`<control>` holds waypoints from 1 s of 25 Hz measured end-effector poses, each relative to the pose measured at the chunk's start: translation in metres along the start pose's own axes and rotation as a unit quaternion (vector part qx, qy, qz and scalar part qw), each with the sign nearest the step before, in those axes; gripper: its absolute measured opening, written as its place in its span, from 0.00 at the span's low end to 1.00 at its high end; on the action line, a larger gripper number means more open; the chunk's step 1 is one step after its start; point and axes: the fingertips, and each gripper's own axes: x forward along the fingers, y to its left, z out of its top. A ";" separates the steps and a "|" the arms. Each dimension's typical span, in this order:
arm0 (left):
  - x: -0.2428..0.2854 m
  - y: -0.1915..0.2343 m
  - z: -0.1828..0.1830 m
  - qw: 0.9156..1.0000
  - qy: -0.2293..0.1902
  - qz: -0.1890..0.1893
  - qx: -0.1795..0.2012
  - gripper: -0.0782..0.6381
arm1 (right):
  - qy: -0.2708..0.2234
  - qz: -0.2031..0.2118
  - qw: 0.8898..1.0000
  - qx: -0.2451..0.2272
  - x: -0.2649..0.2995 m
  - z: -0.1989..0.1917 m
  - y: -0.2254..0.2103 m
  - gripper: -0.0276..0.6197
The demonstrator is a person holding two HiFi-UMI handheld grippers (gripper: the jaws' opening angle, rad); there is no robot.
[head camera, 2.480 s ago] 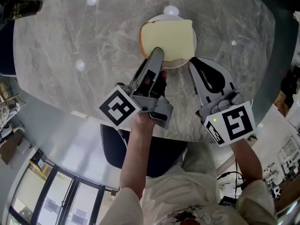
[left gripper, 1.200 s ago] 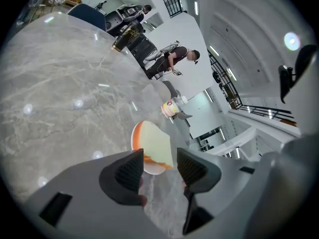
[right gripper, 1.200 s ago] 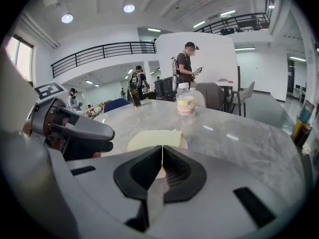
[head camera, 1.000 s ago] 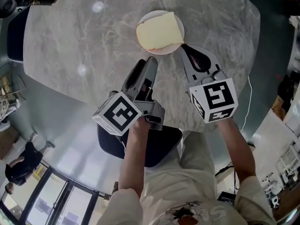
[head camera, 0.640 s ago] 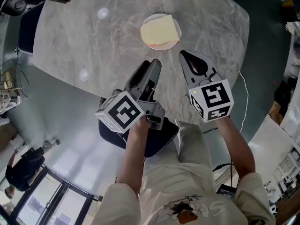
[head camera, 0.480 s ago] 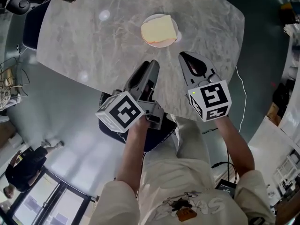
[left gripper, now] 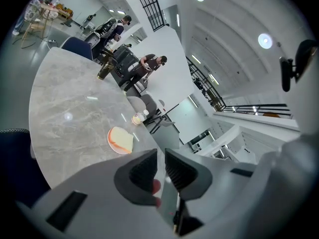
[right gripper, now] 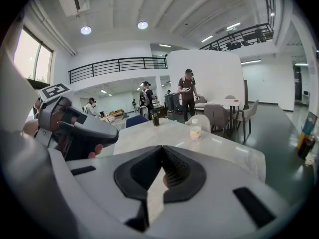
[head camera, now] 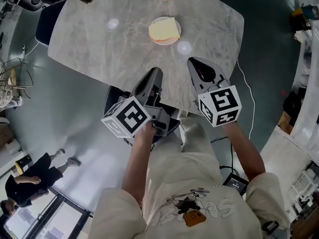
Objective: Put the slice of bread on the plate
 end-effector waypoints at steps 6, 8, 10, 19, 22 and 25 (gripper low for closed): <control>-0.029 -0.029 -0.012 1.000 -0.013 0.000 0.006 0.16 | -0.007 0.018 1.000 0.018 -0.048 0.009 0.015 0.05; -0.040 -0.040 -0.013 1.000 -0.016 0.003 0.014 0.12 | -0.005 0.025 0.999 0.018 -0.060 0.012 0.020 0.05; -0.052 -0.050 -0.011 1.000 -0.019 0.004 0.024 0.12 | -0.003 0.038 0.999 0.032 -0.066 0.014 0.026 0.05; -0.089 -0.083 -0.040 0.998 0.002 0.003 0.062 0.12 | -0.006 0.065 0.996 0.058 -0.116 0.019 0.052 0.05; -0.092 -0.098 -0.050 0.997 0.005 -0.005 0.074 0.12 | -0.021 0.068 0.996 0.045 -0.134 0.031 0.057 0.05; -0.100 -0.109 -0.059 0.996 0.007 -0.013 0.088 0.12 | -0.033 0.063 0.997 0.028 -0.150 0.040 0.061 0.05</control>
